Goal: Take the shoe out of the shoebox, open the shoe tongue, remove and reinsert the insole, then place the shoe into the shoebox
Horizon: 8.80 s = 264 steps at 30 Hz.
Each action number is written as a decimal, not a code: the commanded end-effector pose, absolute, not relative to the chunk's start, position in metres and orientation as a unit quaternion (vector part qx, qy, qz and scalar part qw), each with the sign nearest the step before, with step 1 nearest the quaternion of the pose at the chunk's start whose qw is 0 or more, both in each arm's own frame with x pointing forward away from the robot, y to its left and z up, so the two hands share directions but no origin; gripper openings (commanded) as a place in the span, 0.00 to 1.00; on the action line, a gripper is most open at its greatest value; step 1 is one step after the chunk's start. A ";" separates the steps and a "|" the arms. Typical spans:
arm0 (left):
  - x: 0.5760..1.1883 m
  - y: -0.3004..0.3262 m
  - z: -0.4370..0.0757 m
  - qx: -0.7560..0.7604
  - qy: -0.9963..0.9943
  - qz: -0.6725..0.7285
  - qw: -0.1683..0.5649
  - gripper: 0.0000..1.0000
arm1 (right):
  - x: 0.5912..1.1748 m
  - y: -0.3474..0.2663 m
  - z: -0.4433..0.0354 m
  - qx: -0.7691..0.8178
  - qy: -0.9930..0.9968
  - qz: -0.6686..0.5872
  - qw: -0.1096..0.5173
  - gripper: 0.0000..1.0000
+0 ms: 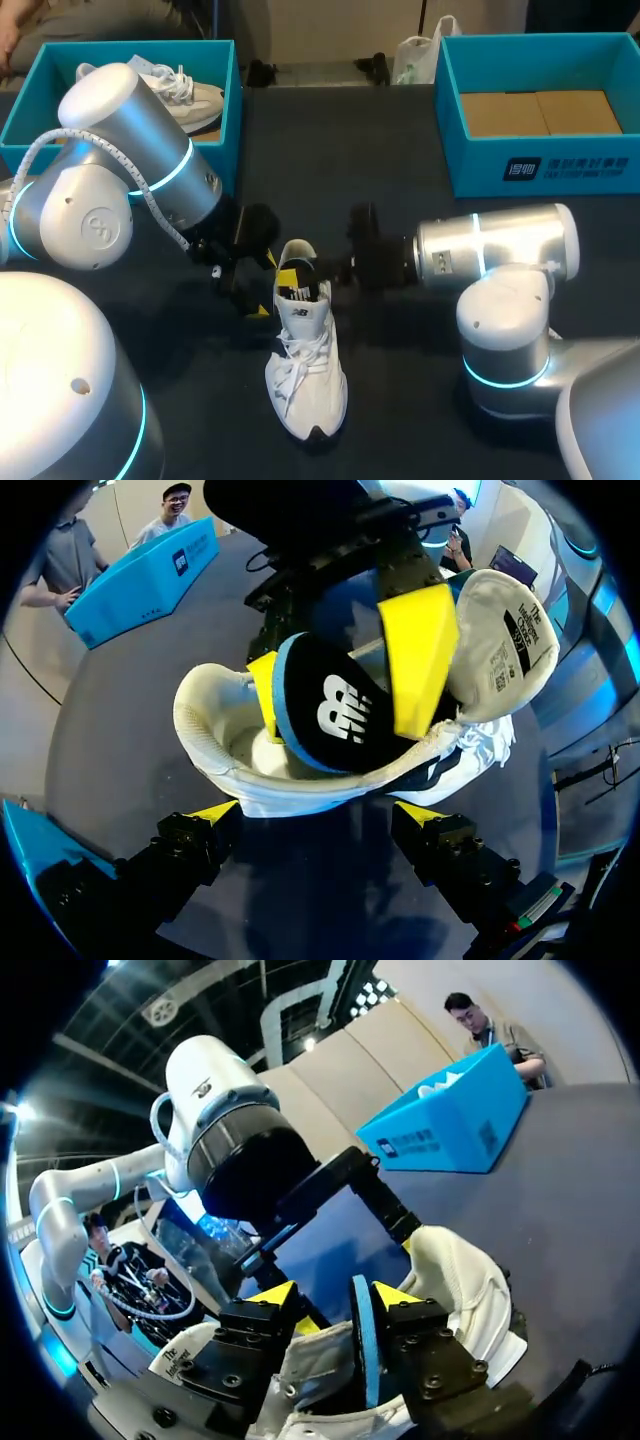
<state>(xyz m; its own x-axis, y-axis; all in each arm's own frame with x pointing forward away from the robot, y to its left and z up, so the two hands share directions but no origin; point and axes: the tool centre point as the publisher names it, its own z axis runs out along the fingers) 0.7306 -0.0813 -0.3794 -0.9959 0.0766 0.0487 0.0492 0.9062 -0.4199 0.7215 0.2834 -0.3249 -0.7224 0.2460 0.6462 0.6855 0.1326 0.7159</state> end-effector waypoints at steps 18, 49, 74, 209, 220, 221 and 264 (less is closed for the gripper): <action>0.731 -0.081 -0.380 -0.032 -0.976 0.214 0.032 1.00 | 0.720 0.282 -0.355 -0.354 -0.712 -0.558 0.238 0.00; 0.738 -0.056 -0.346 -0.044 -0.979 0.196 0.025 1.00 | 0.735 0.269 -0.295 -0.302 -0.810 -0.436 0.251 1.00; 0.768 -0.010 -0.310 -0.049 -0.988 0.147 0.011 1.00 | 0.753 0.224 -0.256 -0.315 -0.873 -0.272 0.256 1.00; 0.860 0.114 -0.238 -0.216 -0.964 0.142 0.056 1.00 | 0.716 0.223 -0.369 -0.632 -0.748 0.146 -0.140 0.00; 0.860 0.114 -0.238 -0.216 -0.964 0.142 0.056 1.00 | 0.718 0.227 -0.368 -0.624 -0.754 0.146 -0.145 0.00; 0.860 0.114 -0.238 -0.216 -0.964 0.142 0.056 1.00 | 0.718 0.229 -0.363 -0.620 -0.755 0.145 -0.153 0.00; 0.860 0.114 -0.238 -0.216 -0.964 0.142 0.056 1.00 | 0.719 0.212 -0.384 -0.593 -0.777 0.159 -0.139 0.00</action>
<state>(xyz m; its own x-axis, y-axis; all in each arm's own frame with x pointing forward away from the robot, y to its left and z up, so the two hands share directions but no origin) 0.8607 0.1137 -0.2381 -0.9000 0.4333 0.0463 0.4011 0.8652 -0.3008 0.7176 0.2188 -0.3720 -0.2603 0.8692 -0.4204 0.9647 0.2526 -0.0750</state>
